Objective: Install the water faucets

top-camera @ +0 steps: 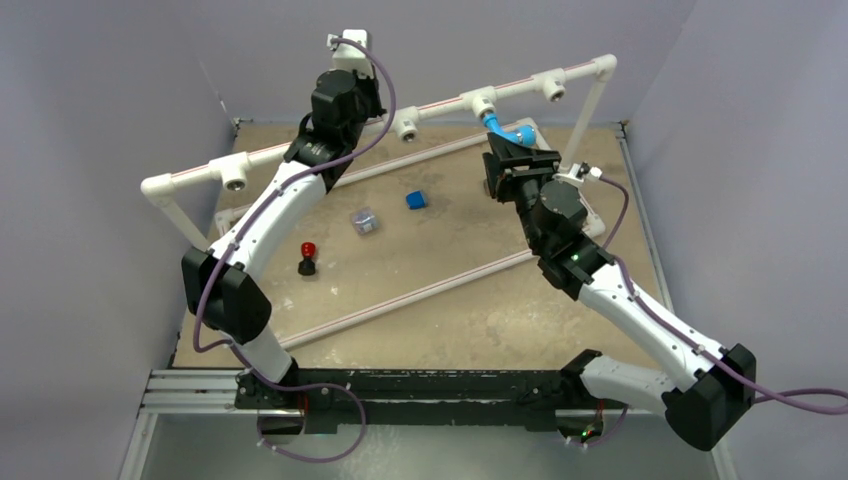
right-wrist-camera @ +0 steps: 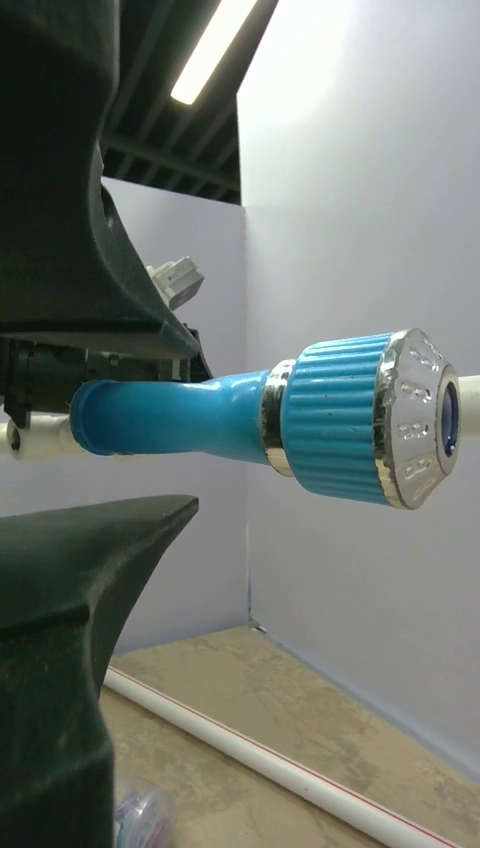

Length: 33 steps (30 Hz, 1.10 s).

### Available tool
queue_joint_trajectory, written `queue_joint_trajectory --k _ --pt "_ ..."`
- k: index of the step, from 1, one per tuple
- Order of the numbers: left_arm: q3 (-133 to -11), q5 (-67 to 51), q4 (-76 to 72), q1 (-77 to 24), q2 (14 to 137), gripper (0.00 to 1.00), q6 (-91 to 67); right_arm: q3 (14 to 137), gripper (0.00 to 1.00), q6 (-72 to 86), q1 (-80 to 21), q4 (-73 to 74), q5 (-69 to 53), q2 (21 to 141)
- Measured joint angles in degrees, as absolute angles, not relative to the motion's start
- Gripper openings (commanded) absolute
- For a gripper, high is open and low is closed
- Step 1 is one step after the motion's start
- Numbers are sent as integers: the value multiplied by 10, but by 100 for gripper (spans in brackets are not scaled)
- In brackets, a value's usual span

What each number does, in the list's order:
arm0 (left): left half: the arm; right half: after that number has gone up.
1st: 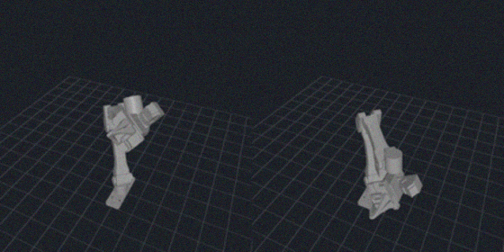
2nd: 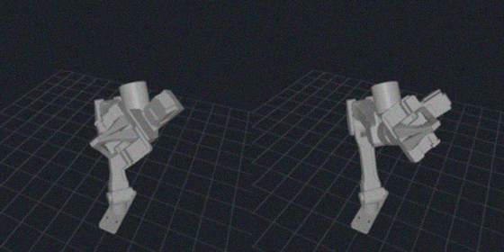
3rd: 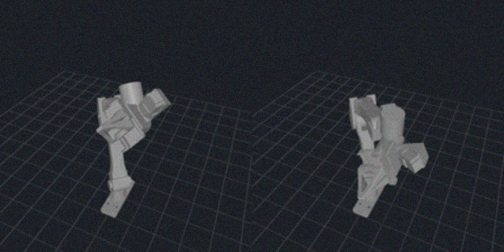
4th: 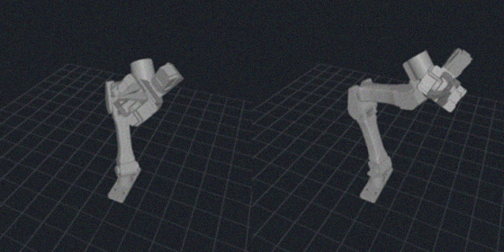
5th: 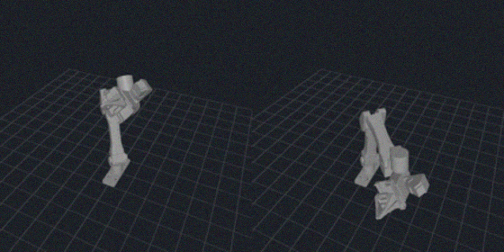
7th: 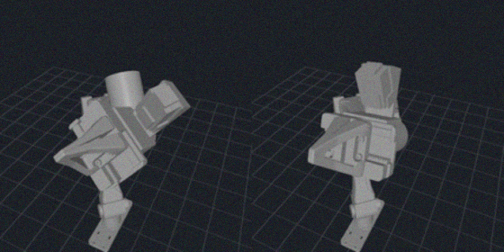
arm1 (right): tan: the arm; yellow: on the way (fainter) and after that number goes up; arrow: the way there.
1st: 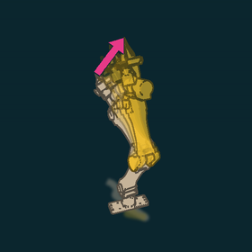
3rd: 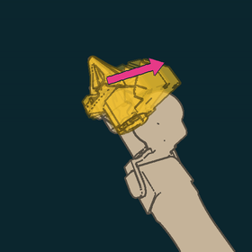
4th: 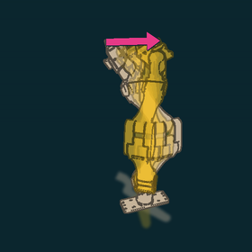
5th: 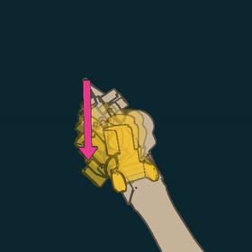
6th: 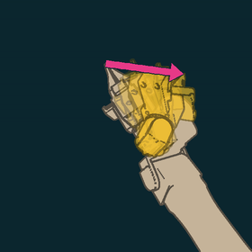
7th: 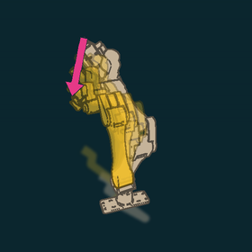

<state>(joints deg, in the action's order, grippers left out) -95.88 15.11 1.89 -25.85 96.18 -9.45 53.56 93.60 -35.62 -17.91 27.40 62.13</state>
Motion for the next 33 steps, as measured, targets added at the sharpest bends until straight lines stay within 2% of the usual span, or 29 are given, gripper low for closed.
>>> queue_joint_trajectory --k 8,18,25,33 --pt "-959 151 19 -258 962 0 -95 509 75 859 -356 -211 247 586" --pt "-959 152 19 -259 962 0 -93 494 80 662 -356 -183 230 482" --pt "-959 152 19 -259 962 0 -93 497 81 401 -356 -152 229 424" --pt "-959 152 19 -259 962 0 -92 519 81 -29 -356 -112 171 411"
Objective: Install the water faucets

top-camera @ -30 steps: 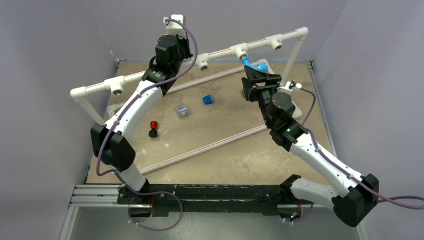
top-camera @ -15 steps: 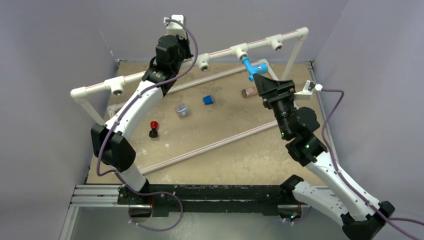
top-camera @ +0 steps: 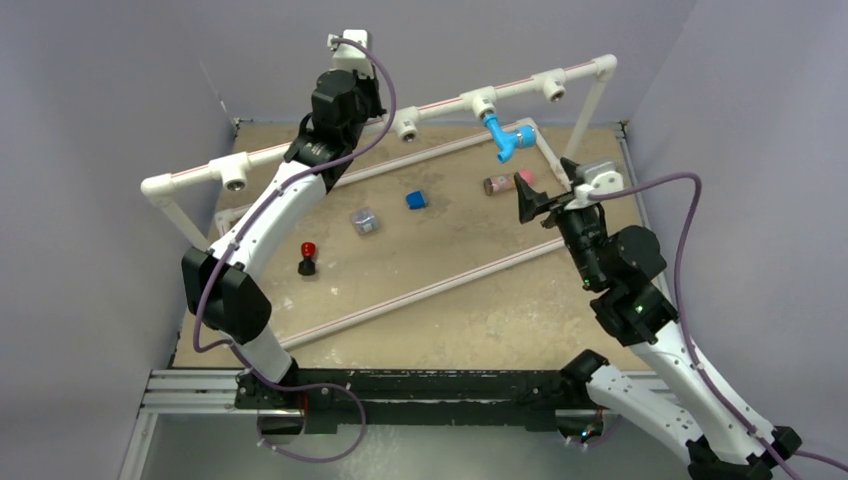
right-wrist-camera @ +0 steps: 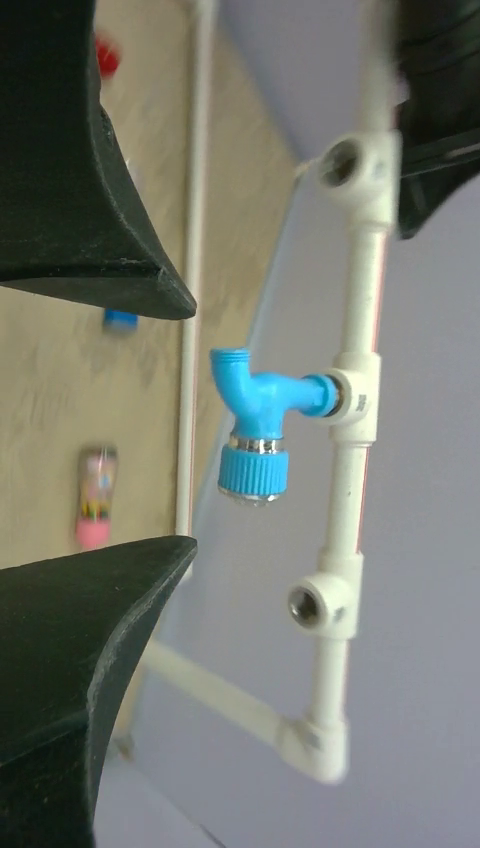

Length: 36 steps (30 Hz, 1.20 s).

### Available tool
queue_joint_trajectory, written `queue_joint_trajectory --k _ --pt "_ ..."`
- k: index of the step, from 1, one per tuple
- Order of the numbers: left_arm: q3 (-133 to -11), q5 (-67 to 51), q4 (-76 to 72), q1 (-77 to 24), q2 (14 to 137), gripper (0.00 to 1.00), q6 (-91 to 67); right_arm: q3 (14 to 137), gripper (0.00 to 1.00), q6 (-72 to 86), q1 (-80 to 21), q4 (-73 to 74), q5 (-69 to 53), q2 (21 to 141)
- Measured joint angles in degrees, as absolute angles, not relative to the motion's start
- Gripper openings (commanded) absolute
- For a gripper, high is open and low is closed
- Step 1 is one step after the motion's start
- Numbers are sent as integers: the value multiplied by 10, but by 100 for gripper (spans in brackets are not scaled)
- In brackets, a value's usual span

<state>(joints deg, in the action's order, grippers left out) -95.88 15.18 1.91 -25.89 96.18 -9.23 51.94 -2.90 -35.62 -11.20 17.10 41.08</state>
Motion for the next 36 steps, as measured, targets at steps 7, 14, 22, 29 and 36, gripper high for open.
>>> queue_joint_trajectory --k 7,14,22,29,36 --pt "-959 152 19 -259 962 0 -93 502 86 -350 -356 -110 132 412" --pt "-959 151 20 -259 962 0 -93 454 85 -599 -356 -196 129 456" --pt "-959 150 19 -259 962 0 -93 420 85 -770 -356 -322 129 535" --pt "-959 149 20 -258 962 0 -93 431 82 -825 -356 -388 128 592" --pt "-956 147 16 -258 961 0 -92 466 70 -827 -356 -401 124 639"
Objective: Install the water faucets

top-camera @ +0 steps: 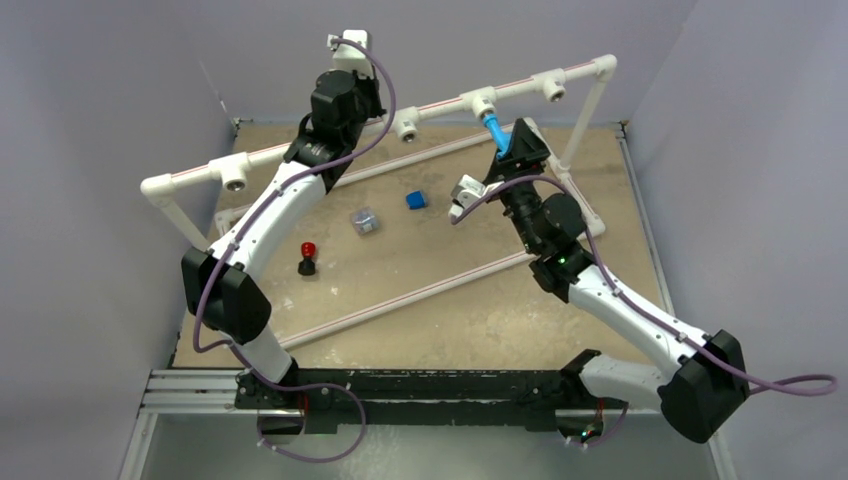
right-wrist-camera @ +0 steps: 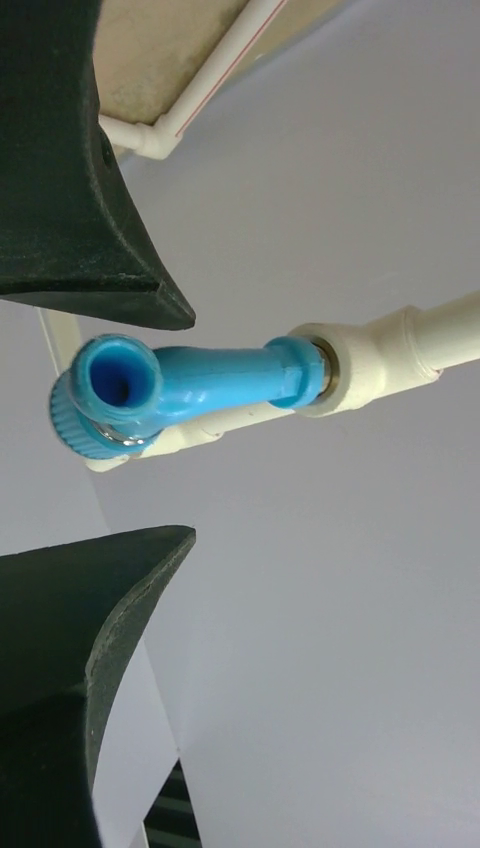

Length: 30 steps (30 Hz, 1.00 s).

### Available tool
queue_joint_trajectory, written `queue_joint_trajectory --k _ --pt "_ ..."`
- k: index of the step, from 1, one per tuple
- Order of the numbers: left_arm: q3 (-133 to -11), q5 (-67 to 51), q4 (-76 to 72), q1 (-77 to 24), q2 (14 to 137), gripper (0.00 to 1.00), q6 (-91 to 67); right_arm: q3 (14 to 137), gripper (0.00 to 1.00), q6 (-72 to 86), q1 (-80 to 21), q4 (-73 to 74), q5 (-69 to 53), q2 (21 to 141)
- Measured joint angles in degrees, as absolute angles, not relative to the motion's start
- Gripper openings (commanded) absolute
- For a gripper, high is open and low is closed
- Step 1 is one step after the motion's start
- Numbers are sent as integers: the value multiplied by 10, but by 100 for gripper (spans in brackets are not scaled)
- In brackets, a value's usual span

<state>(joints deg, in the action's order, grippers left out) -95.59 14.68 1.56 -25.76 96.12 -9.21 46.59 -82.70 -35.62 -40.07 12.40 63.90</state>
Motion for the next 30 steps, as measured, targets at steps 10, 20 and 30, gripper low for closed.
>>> queue_joint_trajectory --k 10,20,30 --pt "-953 137 10 -255 960 0 -92 495 33 -808 -356 -392 125 673" --pt "-952 134 10 -254 960 0 -93 495 0 -779 -357 -390 128 675" --pt "-952 129 12 -252 960 0 -93 496 0 -622 -367 -404 153 675"
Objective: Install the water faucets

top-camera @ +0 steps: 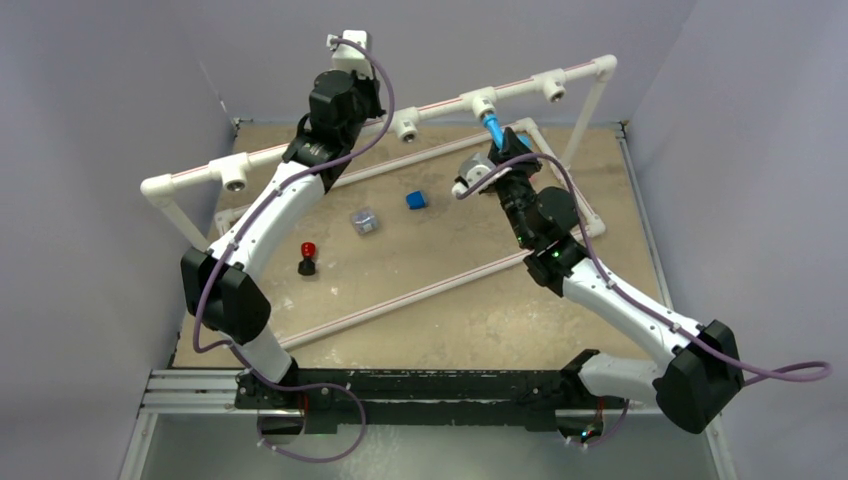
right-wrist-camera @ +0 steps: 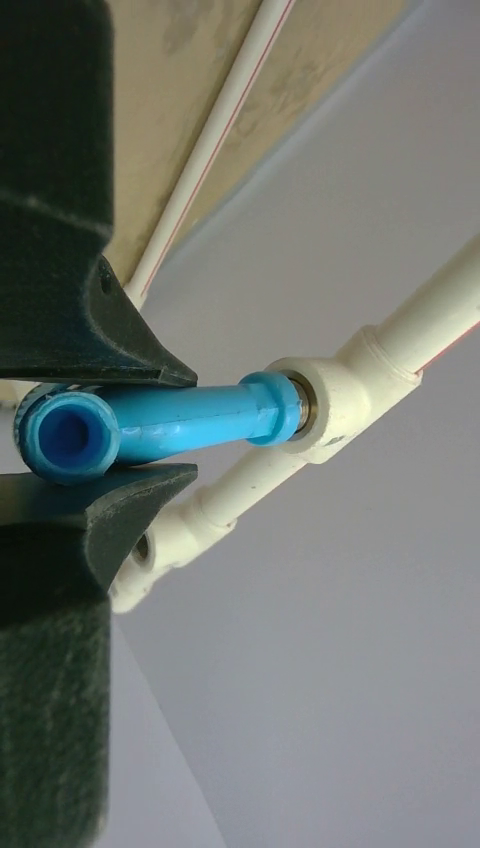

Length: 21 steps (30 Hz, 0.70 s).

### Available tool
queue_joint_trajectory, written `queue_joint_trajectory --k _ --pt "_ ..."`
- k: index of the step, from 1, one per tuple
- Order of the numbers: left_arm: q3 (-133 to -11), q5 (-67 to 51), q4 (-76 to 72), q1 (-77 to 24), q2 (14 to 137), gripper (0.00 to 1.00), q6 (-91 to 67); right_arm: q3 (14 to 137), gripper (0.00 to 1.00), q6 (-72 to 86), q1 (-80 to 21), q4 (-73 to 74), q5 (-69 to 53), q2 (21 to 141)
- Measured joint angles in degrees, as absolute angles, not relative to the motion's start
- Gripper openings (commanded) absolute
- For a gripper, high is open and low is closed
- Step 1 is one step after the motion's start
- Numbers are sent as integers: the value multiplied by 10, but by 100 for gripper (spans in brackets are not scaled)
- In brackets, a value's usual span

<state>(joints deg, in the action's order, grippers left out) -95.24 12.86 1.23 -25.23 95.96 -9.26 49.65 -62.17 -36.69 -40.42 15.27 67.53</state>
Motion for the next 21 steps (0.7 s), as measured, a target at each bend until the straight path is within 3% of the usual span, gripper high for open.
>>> queue_joint_trajectory --k 21 --pt "-952 124 11 -249 959 0 -92 527 0 105 -361 -378 233 669"
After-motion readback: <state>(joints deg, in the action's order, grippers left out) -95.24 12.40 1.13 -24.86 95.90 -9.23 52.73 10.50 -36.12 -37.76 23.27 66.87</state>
